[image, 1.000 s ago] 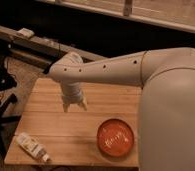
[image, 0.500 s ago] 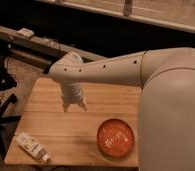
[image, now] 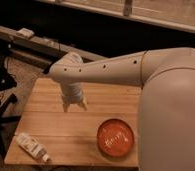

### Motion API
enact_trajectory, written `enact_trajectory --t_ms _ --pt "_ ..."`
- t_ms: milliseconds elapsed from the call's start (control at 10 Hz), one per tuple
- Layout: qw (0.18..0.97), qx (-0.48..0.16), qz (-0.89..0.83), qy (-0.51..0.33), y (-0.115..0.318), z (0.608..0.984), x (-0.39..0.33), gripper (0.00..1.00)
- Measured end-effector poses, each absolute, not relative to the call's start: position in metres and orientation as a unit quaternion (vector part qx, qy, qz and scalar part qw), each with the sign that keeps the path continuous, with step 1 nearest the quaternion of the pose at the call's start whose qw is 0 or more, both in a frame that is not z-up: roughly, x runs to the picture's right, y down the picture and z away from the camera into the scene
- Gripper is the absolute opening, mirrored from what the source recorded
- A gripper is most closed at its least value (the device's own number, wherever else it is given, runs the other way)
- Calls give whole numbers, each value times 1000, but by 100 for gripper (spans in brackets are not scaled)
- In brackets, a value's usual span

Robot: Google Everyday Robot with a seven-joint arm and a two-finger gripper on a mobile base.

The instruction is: Place the bottle in the ceramic bowl

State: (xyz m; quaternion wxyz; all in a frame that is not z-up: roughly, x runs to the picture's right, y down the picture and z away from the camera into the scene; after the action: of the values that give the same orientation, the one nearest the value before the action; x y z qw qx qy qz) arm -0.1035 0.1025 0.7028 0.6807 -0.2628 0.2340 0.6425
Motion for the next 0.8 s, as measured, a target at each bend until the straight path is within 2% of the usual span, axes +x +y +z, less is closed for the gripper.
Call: enact_trajectory --t_ms 800 --pt "693 -280 622 234 107 705 -110 65"
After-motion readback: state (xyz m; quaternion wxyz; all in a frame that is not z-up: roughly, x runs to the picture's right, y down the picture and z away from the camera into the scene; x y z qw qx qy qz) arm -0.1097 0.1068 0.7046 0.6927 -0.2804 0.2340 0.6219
